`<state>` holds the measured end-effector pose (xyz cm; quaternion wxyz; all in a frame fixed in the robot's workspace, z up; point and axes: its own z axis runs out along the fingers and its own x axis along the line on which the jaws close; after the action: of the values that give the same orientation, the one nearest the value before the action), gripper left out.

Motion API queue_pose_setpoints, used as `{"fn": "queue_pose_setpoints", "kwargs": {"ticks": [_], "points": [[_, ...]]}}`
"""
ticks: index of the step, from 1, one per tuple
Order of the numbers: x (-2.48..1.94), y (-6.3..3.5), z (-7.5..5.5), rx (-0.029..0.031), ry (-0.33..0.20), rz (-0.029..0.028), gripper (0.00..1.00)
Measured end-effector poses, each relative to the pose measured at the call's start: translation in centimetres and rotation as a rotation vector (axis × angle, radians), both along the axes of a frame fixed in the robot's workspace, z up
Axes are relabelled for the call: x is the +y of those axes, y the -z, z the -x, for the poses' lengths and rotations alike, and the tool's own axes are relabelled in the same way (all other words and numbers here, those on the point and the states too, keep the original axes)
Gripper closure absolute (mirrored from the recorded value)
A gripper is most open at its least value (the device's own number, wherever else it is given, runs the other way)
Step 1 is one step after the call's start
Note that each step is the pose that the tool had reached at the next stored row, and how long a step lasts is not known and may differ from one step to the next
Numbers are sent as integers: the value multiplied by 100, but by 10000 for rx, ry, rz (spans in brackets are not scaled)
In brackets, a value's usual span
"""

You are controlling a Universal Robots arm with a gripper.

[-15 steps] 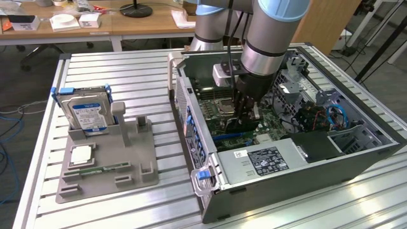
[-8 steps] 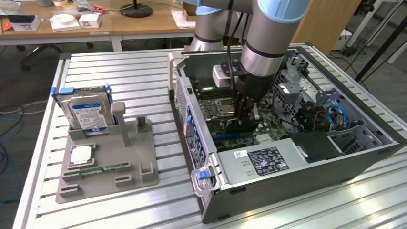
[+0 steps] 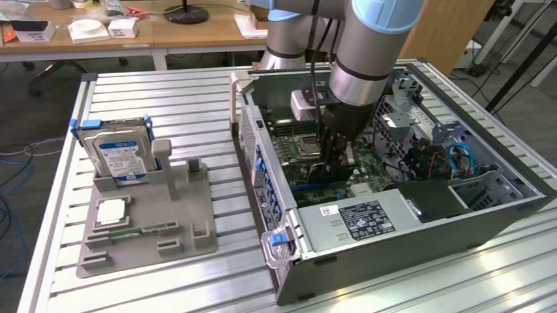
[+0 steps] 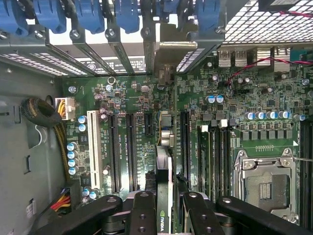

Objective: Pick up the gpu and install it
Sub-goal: 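Insert the gpu into the slot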

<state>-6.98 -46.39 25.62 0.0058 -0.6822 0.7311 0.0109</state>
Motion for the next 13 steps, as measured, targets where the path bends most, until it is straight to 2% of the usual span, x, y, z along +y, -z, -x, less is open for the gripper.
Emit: {"fn": "queue_pose_setpoints", "kwargs": {"ticks": [9, 11, 13], "points": [[0, 37, 1, 0, 1, -2, 74], [2, 22, -1, -13, 1, -21, 74], [0, -35, 0, -2, 1, -6, 74]]}}
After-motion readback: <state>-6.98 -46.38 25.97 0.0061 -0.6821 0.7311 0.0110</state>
